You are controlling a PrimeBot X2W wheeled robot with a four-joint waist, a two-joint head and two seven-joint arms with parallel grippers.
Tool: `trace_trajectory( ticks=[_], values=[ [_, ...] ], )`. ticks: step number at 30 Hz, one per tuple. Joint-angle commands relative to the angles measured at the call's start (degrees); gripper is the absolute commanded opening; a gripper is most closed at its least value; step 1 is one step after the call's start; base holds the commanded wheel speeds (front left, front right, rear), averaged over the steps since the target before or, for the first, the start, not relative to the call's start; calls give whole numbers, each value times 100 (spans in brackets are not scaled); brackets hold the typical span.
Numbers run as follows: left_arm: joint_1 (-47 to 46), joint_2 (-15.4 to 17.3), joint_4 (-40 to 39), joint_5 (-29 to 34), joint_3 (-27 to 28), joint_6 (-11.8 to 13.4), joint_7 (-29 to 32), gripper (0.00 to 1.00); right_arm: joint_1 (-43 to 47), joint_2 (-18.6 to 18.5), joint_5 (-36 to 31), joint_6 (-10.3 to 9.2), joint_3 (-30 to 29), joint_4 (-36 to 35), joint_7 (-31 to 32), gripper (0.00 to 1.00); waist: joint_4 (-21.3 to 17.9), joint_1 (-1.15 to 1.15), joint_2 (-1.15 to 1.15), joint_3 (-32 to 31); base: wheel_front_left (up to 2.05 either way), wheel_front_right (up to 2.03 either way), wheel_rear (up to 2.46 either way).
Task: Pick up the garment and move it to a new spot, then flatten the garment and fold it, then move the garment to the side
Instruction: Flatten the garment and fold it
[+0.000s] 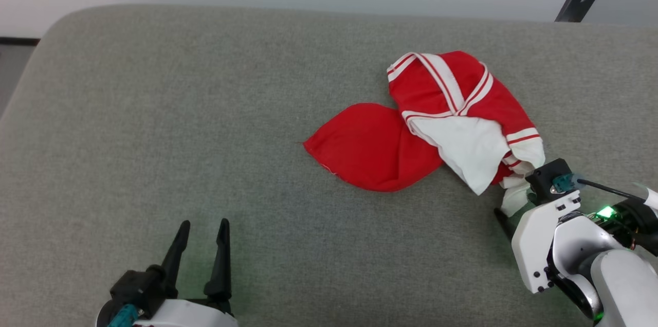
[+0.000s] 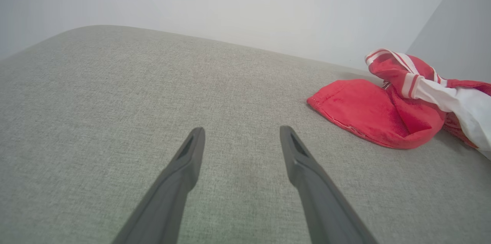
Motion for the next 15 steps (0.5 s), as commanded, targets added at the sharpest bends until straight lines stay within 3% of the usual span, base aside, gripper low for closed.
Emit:
trace_trajectory(
  ticks=[1, 2, 11, 15],
  values=[
    [-82, -6, 8, -37, 9, -15, 1, 100, -97, -23, -59, -8, 18, -25, -38, 35, 58, 0, 0, 96, 0, 0, 0],
    [-83, -3, 8, -50, 22, -15, 1, 100, -94, -22, -82, -8, 19, -21, -51, 0, 46, 0, 0, 110, 0, 0, 0],
    [-165, 46, 23, -136, -16, -16, 1, 100, -179, 96, -56, -8, -57, 45, -186, 0, -65, 0, 0, 174, 0, 0, 0],
    [-134, 92, -1, -161, -1, -16, 1, 100, -327, 306, 161, -8, -479, -154, -370, 0, -191, 0, 0, 197, 0, 0, 0]
  ],
)
